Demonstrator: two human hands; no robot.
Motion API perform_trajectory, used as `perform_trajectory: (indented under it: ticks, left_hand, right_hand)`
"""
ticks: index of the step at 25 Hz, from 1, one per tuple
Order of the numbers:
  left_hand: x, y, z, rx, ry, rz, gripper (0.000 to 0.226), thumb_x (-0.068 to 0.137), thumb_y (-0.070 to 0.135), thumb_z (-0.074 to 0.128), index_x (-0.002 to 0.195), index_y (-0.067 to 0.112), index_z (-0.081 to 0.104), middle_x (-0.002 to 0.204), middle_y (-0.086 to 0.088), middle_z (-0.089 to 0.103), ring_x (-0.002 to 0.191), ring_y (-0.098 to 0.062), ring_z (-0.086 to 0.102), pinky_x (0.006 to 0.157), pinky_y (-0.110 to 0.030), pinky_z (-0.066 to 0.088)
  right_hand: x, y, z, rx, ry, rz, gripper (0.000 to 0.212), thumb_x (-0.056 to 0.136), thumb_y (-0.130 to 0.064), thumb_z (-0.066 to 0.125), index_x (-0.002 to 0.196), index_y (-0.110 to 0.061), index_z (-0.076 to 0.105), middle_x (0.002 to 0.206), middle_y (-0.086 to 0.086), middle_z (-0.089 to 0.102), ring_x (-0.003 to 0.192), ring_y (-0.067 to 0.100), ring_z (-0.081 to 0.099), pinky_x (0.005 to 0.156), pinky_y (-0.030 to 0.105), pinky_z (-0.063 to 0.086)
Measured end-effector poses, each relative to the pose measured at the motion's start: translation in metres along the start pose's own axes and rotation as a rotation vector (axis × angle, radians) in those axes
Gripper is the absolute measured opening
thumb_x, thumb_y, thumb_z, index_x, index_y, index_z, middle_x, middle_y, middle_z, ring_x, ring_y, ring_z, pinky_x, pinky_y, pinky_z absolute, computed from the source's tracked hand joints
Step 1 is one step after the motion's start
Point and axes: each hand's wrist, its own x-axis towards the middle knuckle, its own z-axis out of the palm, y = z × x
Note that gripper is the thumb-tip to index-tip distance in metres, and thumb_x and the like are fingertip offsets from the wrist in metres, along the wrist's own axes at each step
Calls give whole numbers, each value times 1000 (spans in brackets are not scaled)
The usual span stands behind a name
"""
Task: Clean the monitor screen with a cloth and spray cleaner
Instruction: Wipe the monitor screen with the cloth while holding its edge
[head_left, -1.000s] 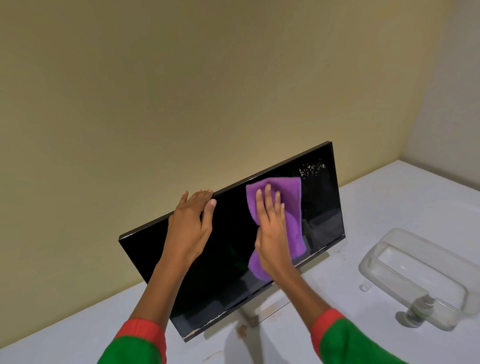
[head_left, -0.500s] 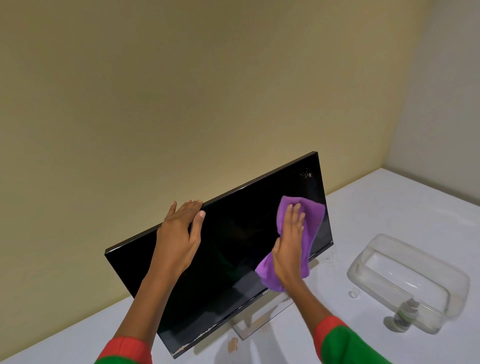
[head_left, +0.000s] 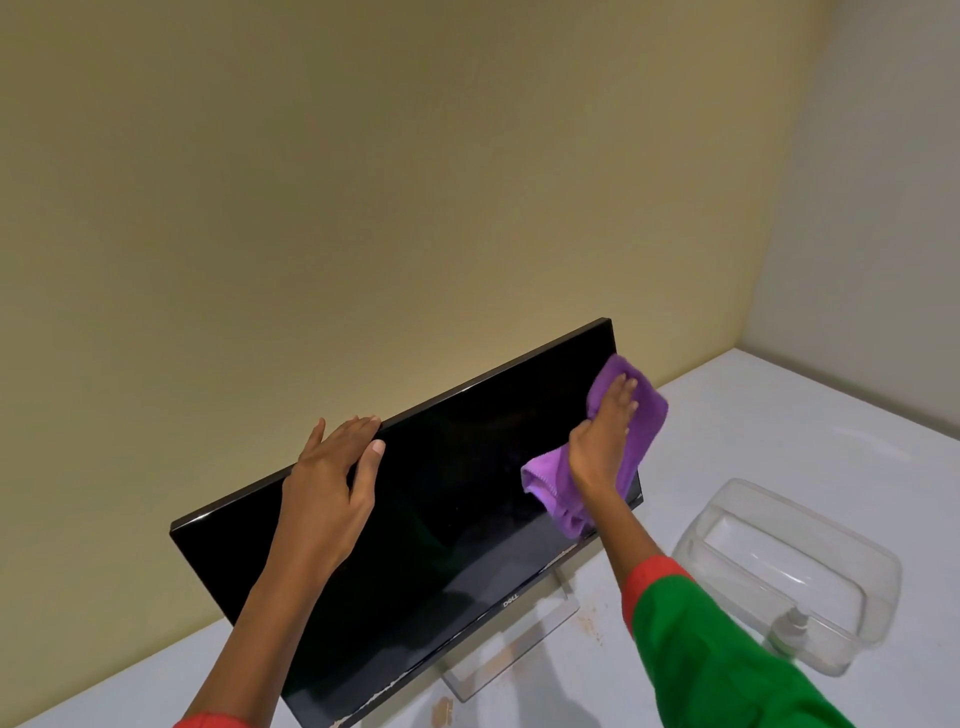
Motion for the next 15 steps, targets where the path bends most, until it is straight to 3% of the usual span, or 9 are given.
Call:
perform_trajectory:
  ticks: [2, 4, 7, 10, 15]
  left_hand:
    - [0, -1, 0, -14, 1, -10, 31, 93, 23, 48, 123, 19, 58, 132, -3, 55, 123, 1, 20, 111, -34, 21]
    - [0, -4, 0, -27, -6, -21, 32, 93, 23, 48, 123, 20, 57, 133, -3, 55, 126, -1, 20, 112, -36, 22]
    - [-1, -4, -1, -26, -12, 7, 31, 93, 21, 48, 123, 17, 58, 131, -5, 56, 124, -1, 23, 112, -31, 20]
    - [-1, -1, -2, -17, 1, 30, 30, 93, 18, 49, 122, 15, 59, 130, -6, 57, 120, 2, 25, 110, -28, 19]
    - [0, -2, -1, -9, -18, 25, 32, 93, 20, 48, 123, 16, 57, 131, -5, 56, 122, 0, 24, 111, -31, 19]
  right_hand:
    - [-25, 14, 8, -24, -16, 39, 70, 92, 11, 33, 150, -7, 0, 161, 9, -4, 147, 32, 2, 117, 46, 24]
    - [-56, 16, 18, -23, -36, -52, 68, 94, 6, 35, 151, -8, 0, 161, 10, -2, 148, 30, 4, 117, 44, 25]
    - [-68, -6, 20, 100, -45, -265, 71, 91, 5, 38, 151, -10, 4, 160, 10, 4, 148, 24, 5, 120, 37, 9]
    - [-26, -26, 11, 4, 17, -328, 76, 85, 14, 36, 149, -8, 0, 160, 9, 0, 148, 25, -3, 118, 33, 0]
    - [5, -1, 6, -57, 71, -138, 74, 88, 16, 32, 151, -9, 2, 161, 7, -2, 148, 27, -1, 120, 41, 10]
